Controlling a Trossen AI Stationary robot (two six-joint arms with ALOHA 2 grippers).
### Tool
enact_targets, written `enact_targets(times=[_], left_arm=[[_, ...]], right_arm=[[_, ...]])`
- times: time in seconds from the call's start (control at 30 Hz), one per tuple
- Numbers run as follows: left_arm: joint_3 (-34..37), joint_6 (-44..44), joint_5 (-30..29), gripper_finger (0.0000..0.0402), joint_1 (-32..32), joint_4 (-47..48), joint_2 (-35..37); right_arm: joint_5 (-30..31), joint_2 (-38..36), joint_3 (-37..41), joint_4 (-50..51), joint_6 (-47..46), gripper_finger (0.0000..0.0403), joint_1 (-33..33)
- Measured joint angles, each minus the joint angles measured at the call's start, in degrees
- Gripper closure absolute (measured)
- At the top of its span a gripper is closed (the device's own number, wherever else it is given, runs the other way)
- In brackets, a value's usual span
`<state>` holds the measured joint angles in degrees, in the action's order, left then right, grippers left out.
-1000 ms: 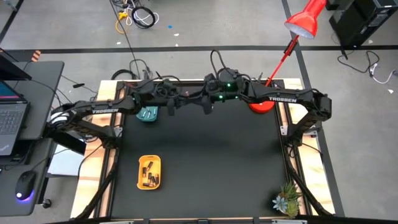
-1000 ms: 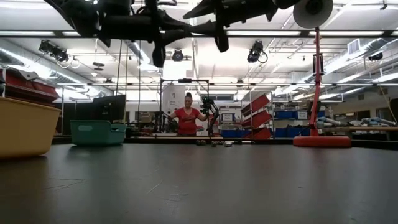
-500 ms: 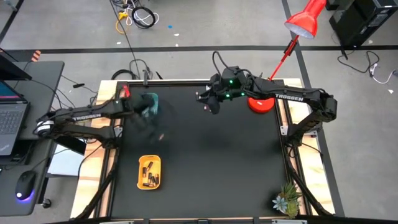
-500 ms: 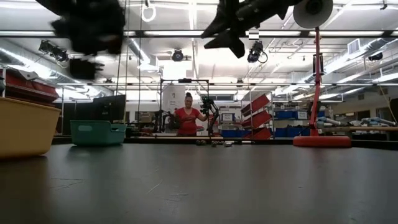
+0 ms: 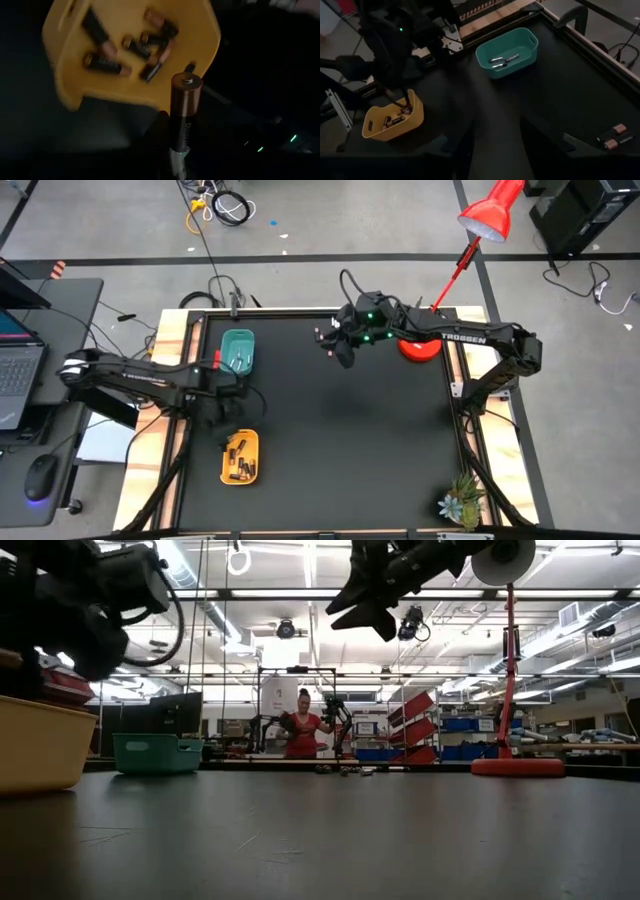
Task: Sort batteries
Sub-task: Put the black battery into the yellow bin, then put the white battery into the blue bin
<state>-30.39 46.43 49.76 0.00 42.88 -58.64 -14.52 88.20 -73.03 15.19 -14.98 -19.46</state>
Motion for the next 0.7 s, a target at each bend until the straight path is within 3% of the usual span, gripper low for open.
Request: enact_targets(times=[0.13,0.33,0.7], left_arm=[[2.63,12.69,-0.2,0.0356,-1.13,-10.65,-1.38],[5.47,24.83,-0.34,0.0336,-2.73,-17.19,-4.84],[5.43,31.21,-3.9,0.0303,-3.13,-23.88,-8.52]], right_arm=[[0.0,0.0,0.0,-0.1,0.0,0.0235,0.0],[0.01,0.0,0.0,-0.45,0.01,0.0235,-0.02],[-0.04,0.0,0.0,-1.07,0.22,0.0235,-0.13]])
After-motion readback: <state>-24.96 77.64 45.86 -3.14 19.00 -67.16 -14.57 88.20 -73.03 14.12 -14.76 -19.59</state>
